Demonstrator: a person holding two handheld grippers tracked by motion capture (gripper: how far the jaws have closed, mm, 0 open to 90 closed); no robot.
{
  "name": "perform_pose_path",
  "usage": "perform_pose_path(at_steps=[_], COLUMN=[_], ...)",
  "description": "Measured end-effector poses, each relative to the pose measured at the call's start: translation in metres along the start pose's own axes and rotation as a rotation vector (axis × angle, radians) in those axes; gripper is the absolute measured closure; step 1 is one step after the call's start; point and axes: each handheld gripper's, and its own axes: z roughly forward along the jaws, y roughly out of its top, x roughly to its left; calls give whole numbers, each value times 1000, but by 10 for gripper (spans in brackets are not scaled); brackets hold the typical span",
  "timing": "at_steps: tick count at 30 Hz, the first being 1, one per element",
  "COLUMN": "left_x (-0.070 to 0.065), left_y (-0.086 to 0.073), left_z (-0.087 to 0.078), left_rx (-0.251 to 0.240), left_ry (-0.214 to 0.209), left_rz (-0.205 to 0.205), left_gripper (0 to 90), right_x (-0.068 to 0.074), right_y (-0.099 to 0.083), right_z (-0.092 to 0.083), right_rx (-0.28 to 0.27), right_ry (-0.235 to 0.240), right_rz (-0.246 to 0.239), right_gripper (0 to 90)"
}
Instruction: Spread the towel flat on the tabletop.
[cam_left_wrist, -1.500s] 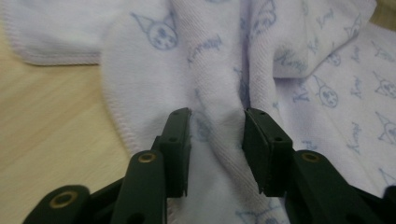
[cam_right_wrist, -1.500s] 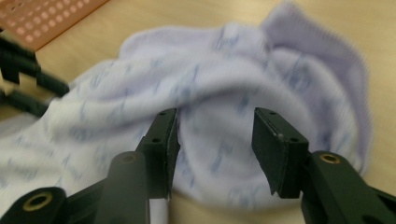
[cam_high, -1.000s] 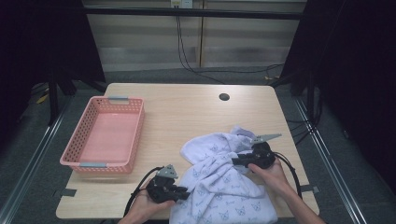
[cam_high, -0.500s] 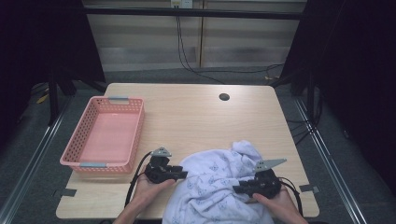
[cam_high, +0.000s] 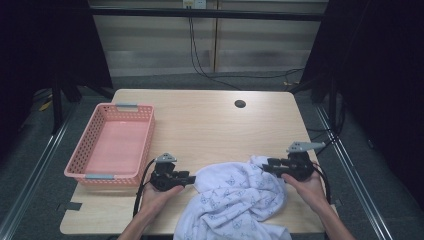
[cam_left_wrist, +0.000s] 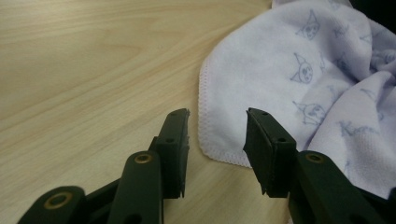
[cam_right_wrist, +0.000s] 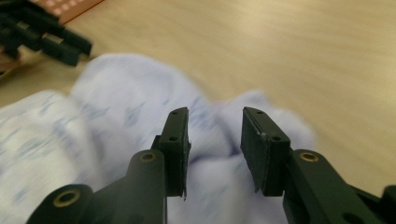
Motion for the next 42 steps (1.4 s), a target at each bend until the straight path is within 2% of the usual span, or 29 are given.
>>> perform_pose_path(at_steps=[1,3,4,7,9,11,12,14,15,17,19,21,22,23,24,25,26,28,31,34,38,39,42], left_x=[0,-1,-2,-9,-15,-21,-22,-23,-23,-22,-20,-16,-16,-14,-14,-13,-13,-12,-11,-12,-12,-11,-8], left_y=[0,3,5,5,5,4,4,5,5,5,6,9,10,11,12,13,14,16,22,35,60,68,83], left_z=[2,6,8,14,16,19,20,23,23,22,19,13,11,6,3,0,-4,-11,-21,-33,-54,-61,-76], left_rx=[5,18,24,27,47,54,59,61,60,60,43,15,4,-19,-36,-52,-68,-116,-155,-200,-249,-265,-301], left_ry=[-6,-17,-24,-50,-64,-54,-45,-43,-44,-34,-38,-41,-38,-39,-42,-34,-27,-31,-25,-18,1,18,41], left_rz=[14,18,35,62,80,110,128,122,124,119,98,82,83,73,62,63,67,36,44,63,94,105,112], left_gripper=[597,603,601,602,616,679,731,824,851,859,860,861,861,861,861,862,861,862,862,863,863,863,863], right_x=[-7,-19,-24,-32,-35,-35,-35,-37,-37,-35,-31,-28,-27,-26,-27,-28,-29,-33,-37,-38,-39,-39,-45], right_y=[5,11,12,8,1,-4,-6,-7,-7,-8,-7,-7,-6,-5,-2,0,2,4,10,23,44,49,63], right_z=[5,17,23,41,50,53,54,56,57,58,58,58,56,54,50,47,43,35,23,6,-16,-21,-32], right_rx=[-9,-8,2,61,102,120,119,120,119,118,136,146,141,131,103,87,64,27,-30,-116,-202,-226,-281], right_ry=[4,-16,-10,-65,-70,-101,-98,-101,-96,-82,-83,-64,-69,-80,-67,-57,-70,-56,-56,-50,-53,-57,-63], right_rz=[11,35,54,62,63,48,47,43,40,22,4,-3,-18,-19,-8,5,14,39,60,76,75,72,81], right_gripper=[631,622,600,506,448,375,380,374,382,463,508,598,699,740,807,819,831,840,843,844,845,845,845])
